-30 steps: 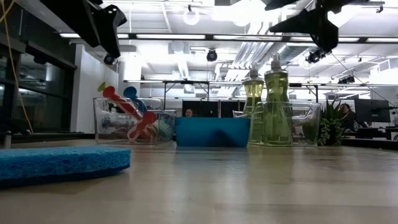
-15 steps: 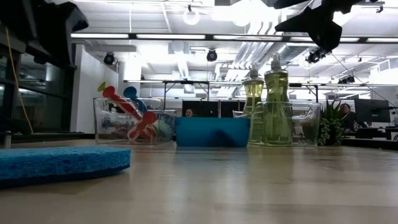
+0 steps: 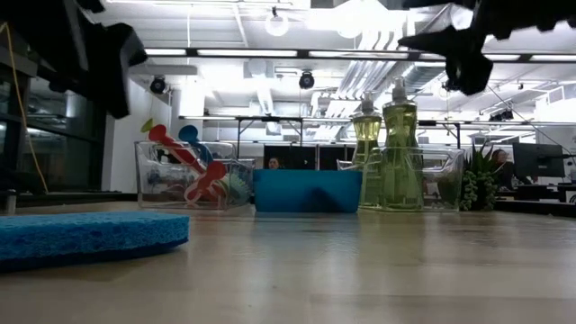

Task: Pick & Place Kitchen Sink Supplies
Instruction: Put the blue sponge into the blue bin

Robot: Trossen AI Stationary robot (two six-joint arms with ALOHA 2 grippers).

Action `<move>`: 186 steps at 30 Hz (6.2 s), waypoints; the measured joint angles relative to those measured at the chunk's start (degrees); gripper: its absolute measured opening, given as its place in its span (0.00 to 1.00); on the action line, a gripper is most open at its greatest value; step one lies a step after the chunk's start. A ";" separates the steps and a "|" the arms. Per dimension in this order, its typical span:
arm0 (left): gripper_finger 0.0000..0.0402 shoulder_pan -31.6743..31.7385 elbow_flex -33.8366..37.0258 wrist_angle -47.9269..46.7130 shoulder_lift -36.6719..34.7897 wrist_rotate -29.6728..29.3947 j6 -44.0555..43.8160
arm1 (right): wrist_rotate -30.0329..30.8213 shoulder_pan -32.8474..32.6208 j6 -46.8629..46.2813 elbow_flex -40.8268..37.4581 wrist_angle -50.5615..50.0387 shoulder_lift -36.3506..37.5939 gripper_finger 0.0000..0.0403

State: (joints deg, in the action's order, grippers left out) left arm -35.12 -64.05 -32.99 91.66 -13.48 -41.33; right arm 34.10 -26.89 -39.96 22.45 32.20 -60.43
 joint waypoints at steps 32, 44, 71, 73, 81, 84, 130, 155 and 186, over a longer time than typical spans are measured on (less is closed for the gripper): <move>0.68 -1.96 0.00 0.85 2.02 2.92 -37.88 | -12.64 -0.55 1.27 -14.16 -5.42 23.88 0.46; 0.87 0.20 -0.09 15.81 12.06 9.53 -38.40 | -18.57 -0.59 1.45 -14.16 -8.81 24.15 0.46; 0.88 5.29 -14.60 -13.16 13.49 15.34 -30.85 | -19.07 -0.59 -2.70 -14.16 -13.22 24.83 0.46; 0.88 5.29 -14.58 -13.03 13.58 14.18 -30.70 | -19.06 -0.59 -3.41 -14.16 -13.83 24.83 0.46; 0.88 5.80 -14.67 -9.99 17.79 13.07 -28.15 | -19.05 -0.59 -5.15 -14.16 -15.56 24.79 0.46; 0.88 6.49 -14.58 -10.05 19.10 13.26 -27.44 | -19.00 -0.59 -5.74 -14.16 -15.71 24.82 0.46; 0.37 6.98 -21.71 -20.37 26.47 11.52 -16.29 | -17.72 -0.50 -13.93 -14.14 -15.83 24.44 0.46; 0.37 17.02 -36.97 -24.85 26.34 -1.32 13.69 | -11.57 2.16 -24.59 -5.66 -5.38 -0.30 0.46; 0.37 20.07 -39.41 -23.60 26.21 -4.86 23.87 | -26.79 13.41 -24.20 14.71 -11.88 -24.40 0.46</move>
State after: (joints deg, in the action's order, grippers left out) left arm -15.05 -103.46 -56.60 117.86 -18.35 -17.46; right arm 7.31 -13.49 -64.17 37.16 20.32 -84.83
